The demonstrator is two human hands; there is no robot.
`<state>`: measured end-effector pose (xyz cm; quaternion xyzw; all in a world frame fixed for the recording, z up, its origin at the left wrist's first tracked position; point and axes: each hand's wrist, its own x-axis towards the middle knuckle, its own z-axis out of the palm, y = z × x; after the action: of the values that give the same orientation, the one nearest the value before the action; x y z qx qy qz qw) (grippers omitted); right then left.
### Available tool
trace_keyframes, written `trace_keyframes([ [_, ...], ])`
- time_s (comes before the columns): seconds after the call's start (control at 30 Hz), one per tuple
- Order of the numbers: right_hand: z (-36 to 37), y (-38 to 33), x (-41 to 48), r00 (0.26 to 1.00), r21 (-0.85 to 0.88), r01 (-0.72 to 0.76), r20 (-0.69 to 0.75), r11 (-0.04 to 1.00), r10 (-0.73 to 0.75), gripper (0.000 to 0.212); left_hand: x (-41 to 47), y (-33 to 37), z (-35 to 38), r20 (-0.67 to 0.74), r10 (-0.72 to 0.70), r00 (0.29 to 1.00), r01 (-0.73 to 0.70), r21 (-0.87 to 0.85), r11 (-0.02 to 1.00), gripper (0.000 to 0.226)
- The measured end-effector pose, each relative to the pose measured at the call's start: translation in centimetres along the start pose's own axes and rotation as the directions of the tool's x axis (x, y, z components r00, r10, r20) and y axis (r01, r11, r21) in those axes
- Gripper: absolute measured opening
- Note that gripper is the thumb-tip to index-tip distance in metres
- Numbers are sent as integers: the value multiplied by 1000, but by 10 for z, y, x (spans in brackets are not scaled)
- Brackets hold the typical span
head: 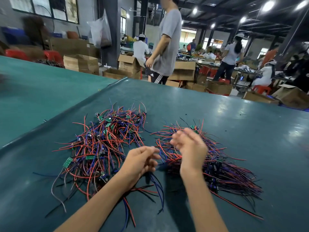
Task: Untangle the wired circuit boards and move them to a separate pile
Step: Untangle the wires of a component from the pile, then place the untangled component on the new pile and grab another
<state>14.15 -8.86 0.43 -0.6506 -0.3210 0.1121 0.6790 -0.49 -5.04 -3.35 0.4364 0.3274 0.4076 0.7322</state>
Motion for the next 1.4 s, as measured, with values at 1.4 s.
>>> trace_keyframes([
  [1.4, 8, 43, -54, 711, -271, 630, 579, 728, -399, 19, 41, 108, -92, -108, 456, 884, 98, 994, 45, 35],
])
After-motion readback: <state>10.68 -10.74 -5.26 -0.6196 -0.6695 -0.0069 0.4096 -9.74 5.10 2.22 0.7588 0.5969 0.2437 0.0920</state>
